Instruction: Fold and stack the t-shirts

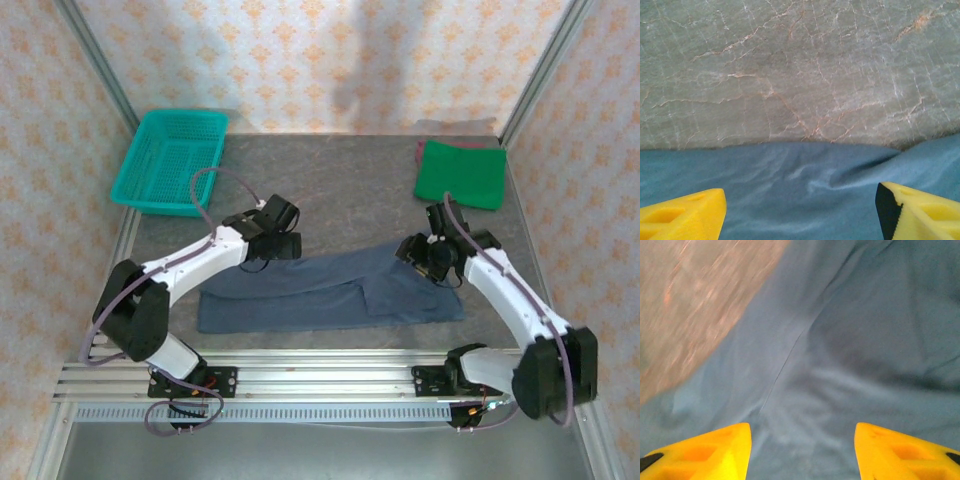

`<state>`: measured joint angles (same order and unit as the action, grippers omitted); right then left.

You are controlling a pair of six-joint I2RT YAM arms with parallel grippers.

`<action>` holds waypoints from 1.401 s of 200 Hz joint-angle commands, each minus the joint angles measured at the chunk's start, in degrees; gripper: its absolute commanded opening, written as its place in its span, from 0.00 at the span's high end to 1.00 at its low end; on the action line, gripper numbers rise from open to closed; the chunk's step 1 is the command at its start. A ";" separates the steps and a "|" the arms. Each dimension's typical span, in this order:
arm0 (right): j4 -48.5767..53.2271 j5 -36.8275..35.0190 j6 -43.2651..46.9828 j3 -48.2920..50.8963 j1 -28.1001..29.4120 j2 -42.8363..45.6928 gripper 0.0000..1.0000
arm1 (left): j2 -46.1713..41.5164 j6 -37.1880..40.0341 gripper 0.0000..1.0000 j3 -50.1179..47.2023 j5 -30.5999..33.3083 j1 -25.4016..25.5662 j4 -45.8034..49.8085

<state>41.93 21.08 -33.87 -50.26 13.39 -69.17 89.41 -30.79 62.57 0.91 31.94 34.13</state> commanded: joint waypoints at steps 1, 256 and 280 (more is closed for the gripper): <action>-4.62 -6.67 -1.61 -1.94 -2.74 -5.99 0.48 | 3.70 -4.11 0.22 3.04 3.22 -0.66 4.82; -14.35 -5.22 -0.90 -14.06 -19.97 -30.18 0.70 | 8.75 -7.97 0.27 -3.20 11.74 -15.60 3.57; -12.68 -4.26 0.70 -15.63 -19.93 -26.23 0.52 | 2.24 -8.14 0.26 0.62 11.07 -15.51 5.79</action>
<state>26.17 16.08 -34.89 -63.46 -6.55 -99.48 99.00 -37.98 59.42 9.06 16.88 35.83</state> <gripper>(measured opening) 0.410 0.735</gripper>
